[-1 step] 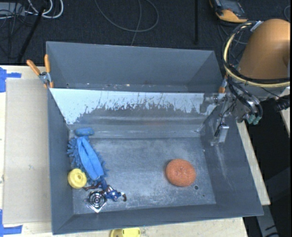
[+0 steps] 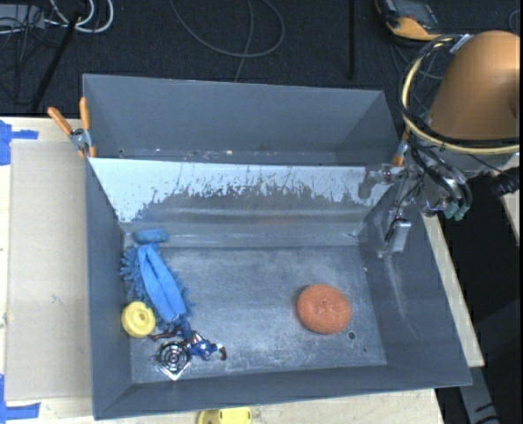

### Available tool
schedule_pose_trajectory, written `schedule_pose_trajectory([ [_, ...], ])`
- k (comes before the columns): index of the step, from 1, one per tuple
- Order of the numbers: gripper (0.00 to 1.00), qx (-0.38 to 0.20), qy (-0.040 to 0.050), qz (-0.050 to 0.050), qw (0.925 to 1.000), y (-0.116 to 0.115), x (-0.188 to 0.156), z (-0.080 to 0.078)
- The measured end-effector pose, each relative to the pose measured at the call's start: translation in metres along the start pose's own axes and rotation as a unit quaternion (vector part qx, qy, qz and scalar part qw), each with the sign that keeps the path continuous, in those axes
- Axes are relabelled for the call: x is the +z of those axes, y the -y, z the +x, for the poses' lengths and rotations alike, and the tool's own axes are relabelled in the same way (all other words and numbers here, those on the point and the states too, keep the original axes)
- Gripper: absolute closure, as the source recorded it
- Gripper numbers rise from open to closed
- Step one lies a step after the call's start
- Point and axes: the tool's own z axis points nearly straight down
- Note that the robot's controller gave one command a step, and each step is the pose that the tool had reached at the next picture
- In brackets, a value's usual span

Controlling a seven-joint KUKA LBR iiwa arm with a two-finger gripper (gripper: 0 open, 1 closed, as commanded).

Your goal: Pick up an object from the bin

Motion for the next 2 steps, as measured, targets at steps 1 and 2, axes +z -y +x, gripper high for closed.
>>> schedule_pose_trajectory([
  [1,0.00,0.018,0.0043,0.000,0.9998,-0.002,0.040,-0.002],
  [2,0.00,0.026,0.0032,0.000,0.9997,-0.003,0.057,0.000],
])
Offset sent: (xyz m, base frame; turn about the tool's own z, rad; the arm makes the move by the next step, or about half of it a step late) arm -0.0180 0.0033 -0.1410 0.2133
